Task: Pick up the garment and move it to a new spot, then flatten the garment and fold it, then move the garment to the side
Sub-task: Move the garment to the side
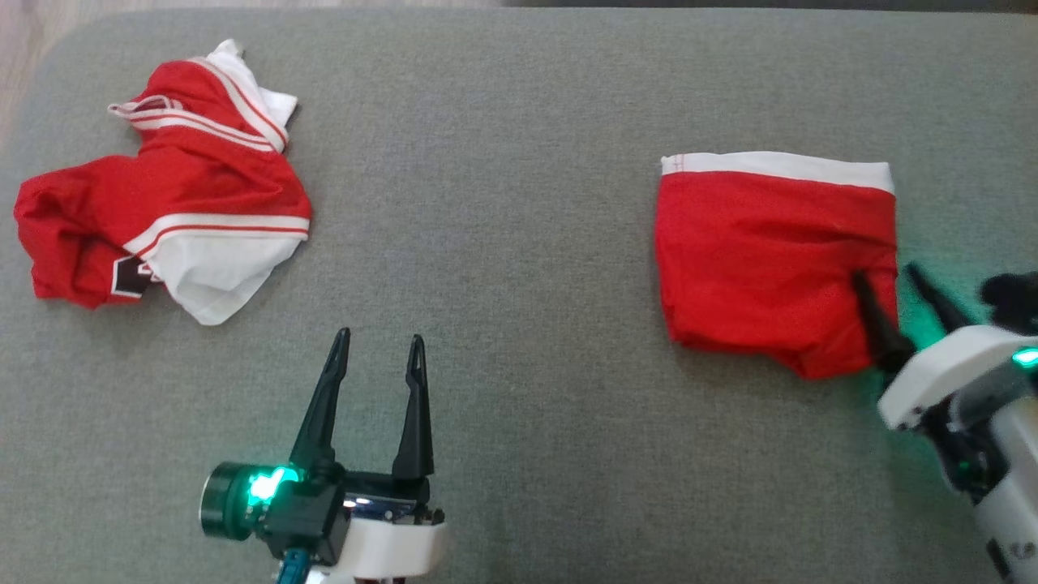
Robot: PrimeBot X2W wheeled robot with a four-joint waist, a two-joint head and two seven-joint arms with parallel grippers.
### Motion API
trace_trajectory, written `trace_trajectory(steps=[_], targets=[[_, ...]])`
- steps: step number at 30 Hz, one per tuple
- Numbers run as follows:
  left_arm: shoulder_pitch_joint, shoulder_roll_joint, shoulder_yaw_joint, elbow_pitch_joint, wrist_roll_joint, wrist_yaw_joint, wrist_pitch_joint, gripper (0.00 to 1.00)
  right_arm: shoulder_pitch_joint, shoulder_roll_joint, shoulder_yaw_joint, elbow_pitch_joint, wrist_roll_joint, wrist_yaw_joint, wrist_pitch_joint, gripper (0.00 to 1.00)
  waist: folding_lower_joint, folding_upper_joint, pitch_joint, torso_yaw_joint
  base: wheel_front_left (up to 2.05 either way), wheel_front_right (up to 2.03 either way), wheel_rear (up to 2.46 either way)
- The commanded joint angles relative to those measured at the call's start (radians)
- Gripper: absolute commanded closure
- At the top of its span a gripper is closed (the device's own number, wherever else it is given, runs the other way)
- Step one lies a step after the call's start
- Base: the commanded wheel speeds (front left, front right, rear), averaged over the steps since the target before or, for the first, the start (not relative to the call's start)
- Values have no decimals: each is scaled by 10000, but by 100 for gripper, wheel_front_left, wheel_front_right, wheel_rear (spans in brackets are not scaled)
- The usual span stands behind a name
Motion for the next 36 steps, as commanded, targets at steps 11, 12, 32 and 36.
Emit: trace_trajectory(steps=[11, 12, 32, 36], targets=[[-580, -48, 242, -281, 21, 138, -51, 0, -913, -1409, 1276, -330, 1217, -7, 89, 100, -2, 0, 622, -806, 0, 0, 0], [-659, -48, 251, -298, 56, 115, -51, 0, -1013, -1658, 1285, -337, 1237, -7, 121, 100, -2, 0, 743, -943, 0, 0, 0], [-2466, -49, 123, -120, 559, -311, -51, 0, -2787, -5417, 293, 866, -165, -7, 484, 82, -2, 0, 2813, -2001, 0, 0, 0], [-2571, -49, 29, -42, 494, -310, -51, 0, -3036, -5326, -43, 1326, -839, -7, 371, 0, -2, 0, 2787, -1926, 0, 0, 0]])
